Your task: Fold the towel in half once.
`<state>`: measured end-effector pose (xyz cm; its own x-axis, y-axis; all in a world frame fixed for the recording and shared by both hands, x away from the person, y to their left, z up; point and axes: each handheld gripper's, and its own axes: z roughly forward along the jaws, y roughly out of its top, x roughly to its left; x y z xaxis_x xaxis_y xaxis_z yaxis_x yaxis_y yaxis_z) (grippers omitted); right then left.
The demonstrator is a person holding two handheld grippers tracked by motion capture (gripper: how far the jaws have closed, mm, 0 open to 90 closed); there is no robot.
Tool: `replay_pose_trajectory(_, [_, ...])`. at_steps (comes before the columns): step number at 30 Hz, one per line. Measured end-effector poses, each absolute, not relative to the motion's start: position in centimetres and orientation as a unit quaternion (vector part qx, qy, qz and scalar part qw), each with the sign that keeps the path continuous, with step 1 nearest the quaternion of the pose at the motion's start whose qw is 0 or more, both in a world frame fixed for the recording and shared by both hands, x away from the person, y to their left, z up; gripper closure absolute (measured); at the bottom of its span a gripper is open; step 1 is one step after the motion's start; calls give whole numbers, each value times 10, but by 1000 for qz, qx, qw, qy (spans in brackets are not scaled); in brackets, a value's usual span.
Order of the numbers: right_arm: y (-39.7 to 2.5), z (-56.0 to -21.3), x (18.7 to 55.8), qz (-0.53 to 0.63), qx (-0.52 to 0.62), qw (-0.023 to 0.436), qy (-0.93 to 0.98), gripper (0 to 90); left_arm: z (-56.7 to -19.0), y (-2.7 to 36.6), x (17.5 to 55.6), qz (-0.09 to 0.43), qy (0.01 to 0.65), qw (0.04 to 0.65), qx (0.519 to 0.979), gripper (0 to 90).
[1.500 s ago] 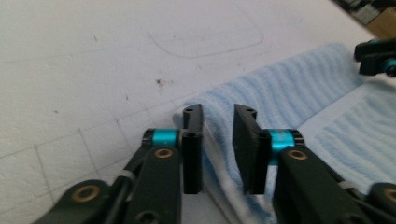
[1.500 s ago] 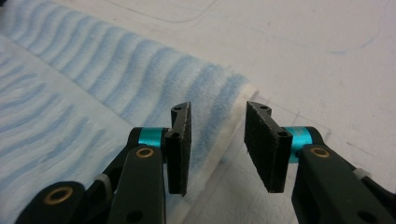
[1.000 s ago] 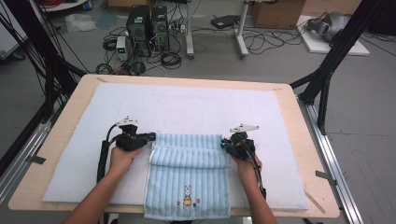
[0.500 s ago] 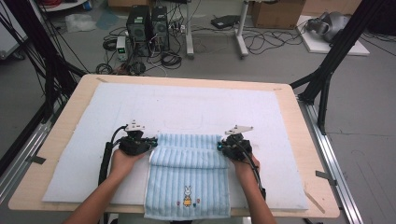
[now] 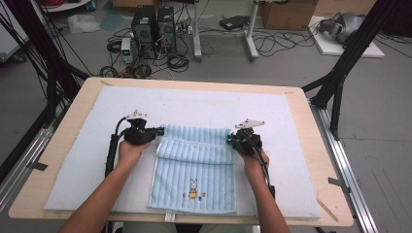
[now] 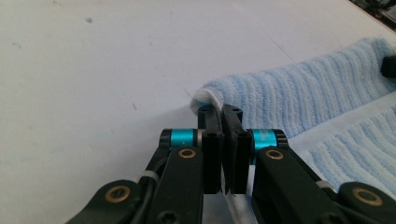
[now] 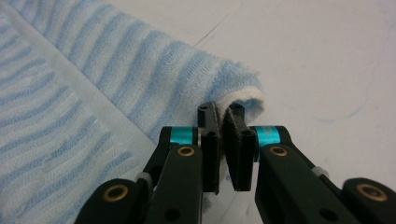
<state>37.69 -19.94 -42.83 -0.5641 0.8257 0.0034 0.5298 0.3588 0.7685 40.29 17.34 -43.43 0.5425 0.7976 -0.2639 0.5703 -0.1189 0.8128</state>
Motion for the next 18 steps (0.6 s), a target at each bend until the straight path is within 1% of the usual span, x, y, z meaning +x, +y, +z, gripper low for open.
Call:
replay_pose_trajectory(2, [-199,-427,385,376,426,206,797,853,-433,173,411,124,462,480,735,866])
replay_pose_trajectory(7, [-197,-424,405,382,439,205,787,852,-436,176,420,146,458,494,725,863])
replay_pose_trajectory(12, [-193,-424,414,383,440,213,784,852,-444,178,426,147,466,496,718,862])
replay_pose_trajectory(14, [-192,-426,417,378,445,211,784,851,-444,177,431,140,470,490,721,862])
replay_pose_trajectory(18, [-192,-428,422,374,449,218,782,851,-443,174,438,143,470,487,722,862])
